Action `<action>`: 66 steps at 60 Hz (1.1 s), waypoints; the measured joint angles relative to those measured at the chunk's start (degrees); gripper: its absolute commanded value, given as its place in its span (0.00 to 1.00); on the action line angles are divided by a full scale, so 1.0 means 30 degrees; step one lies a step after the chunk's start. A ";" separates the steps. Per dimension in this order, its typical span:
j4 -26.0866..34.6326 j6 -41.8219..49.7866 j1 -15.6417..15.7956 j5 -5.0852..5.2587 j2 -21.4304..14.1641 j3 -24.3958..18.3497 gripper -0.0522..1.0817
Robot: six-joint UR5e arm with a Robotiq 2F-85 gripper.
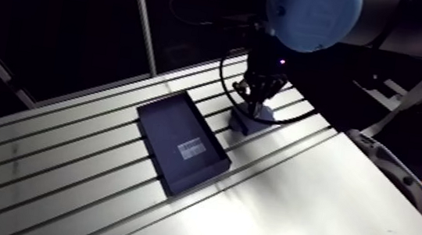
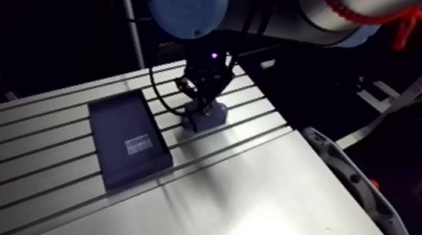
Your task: Pick up the bearing and press it into the housing until flush.
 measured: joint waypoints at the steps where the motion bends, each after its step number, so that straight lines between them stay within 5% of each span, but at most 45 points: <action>1: -0.0001 0.0002 0.0000 -0.0002 -0.0002 0.0000 1.00; 66: 0.0010 -0.0165 -0.0004 0.0001 -0.0041 0.0048 1.00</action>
